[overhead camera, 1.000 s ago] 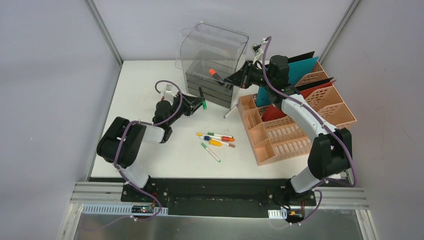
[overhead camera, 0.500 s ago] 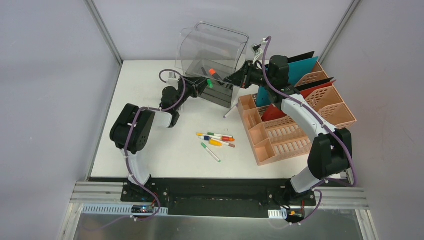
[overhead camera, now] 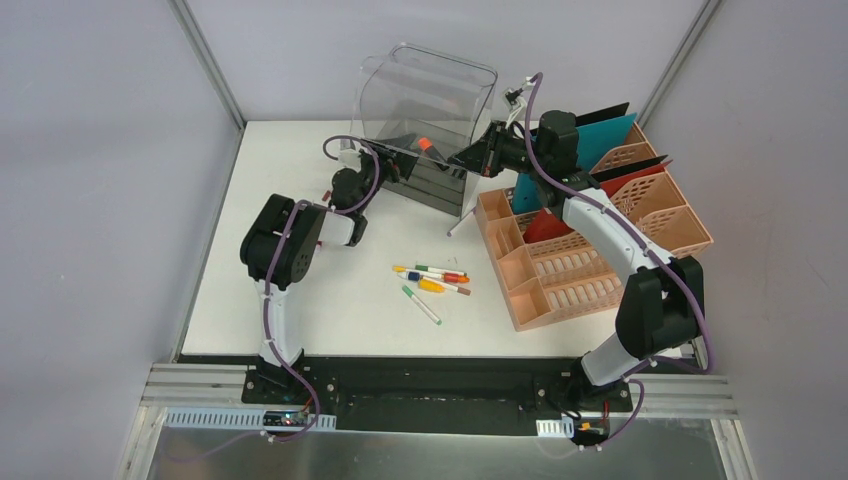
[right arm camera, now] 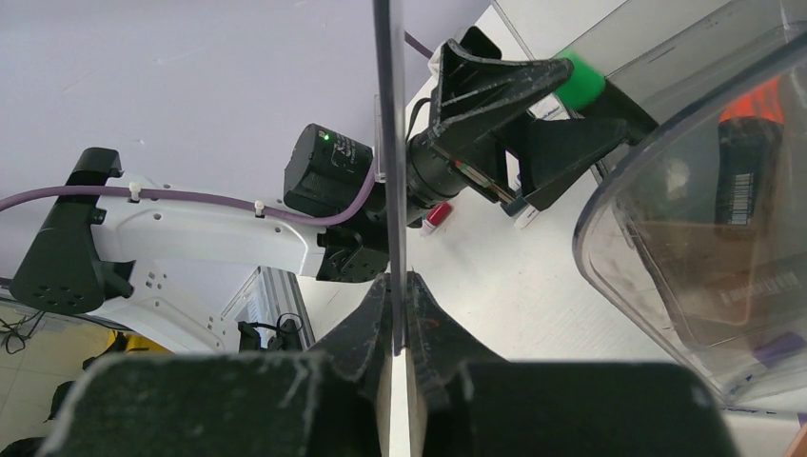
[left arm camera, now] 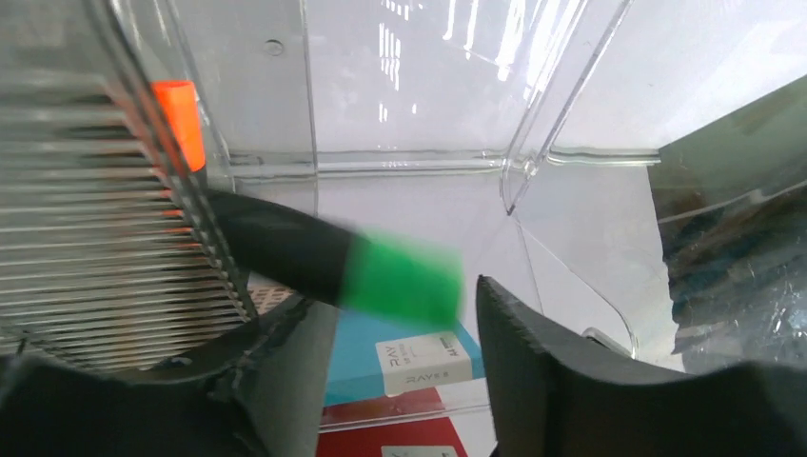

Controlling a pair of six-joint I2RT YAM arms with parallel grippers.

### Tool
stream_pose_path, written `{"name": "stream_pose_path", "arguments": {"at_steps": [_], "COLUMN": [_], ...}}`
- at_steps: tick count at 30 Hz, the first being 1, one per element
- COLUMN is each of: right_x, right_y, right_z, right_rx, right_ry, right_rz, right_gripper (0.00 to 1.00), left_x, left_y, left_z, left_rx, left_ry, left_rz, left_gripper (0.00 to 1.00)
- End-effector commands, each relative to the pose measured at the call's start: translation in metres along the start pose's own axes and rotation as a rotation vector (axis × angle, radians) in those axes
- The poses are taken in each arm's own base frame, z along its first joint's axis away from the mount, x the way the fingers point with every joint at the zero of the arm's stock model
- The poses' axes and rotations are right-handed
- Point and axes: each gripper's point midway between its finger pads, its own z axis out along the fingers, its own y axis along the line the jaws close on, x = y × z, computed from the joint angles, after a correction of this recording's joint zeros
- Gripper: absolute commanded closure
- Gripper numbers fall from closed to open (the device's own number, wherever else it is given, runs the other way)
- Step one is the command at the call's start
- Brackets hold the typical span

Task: Organize the desk
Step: Place the stationery in the storage box, then close the storage box at the center of the board.

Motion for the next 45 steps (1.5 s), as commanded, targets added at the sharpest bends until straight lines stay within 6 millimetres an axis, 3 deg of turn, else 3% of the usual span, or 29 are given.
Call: {"name": "stream_pose_path", "arguments": {"at_steps": [1,10,16,25,33,42,45], "right_x": [-0.022,-0.022,-0.022,-0.021,-0.019,-0.012,-0.004], "right_y": [0.028,0.029,0.029,0.028,0.024,0.017,0.010], "right_z": [-0.011,-0.011,-0.011,-0.011,-0.010,-0.014,-0.017], "right_rx": [-0.057,-0.056,-0.057,-0.056,-0.045,-0.012,0.018], "right_ry": [-0.055,-0.056,-0.057,-0.054,-0.054,-0.043,-0.023], "right_rz": [-0.065,-0.068,-0.070,-0.068,-0.066,-0.107,-0.118], "right_gripper": [0.94,0.94,0.94,0.94,0.91,0.85,0.77], "left_x": [-0.002,0.007,0.019,0.020,0.008,-0.007,-0.022], "left_y": [-0.039,-0.040,-0.040,-0.023,0.020,0.032,0.035], "left_z": [0.005,-0.003,-0.023,-0.070,-0.129,-0.180,-0.196], "left_rx": [0.134,0.150,0.150,0.086,-0.038,-0.101,-0.151], "left_ry": [-0.005,0.036,0.081,0.083,0.089,0.076,0.036], "left_rz": [0.050,0.058,0.156,0.395,0.626,0.768,0.784], "left_gripper": [0.41,0.43,0.44,0.44,0.44,0.44,0.41]}}
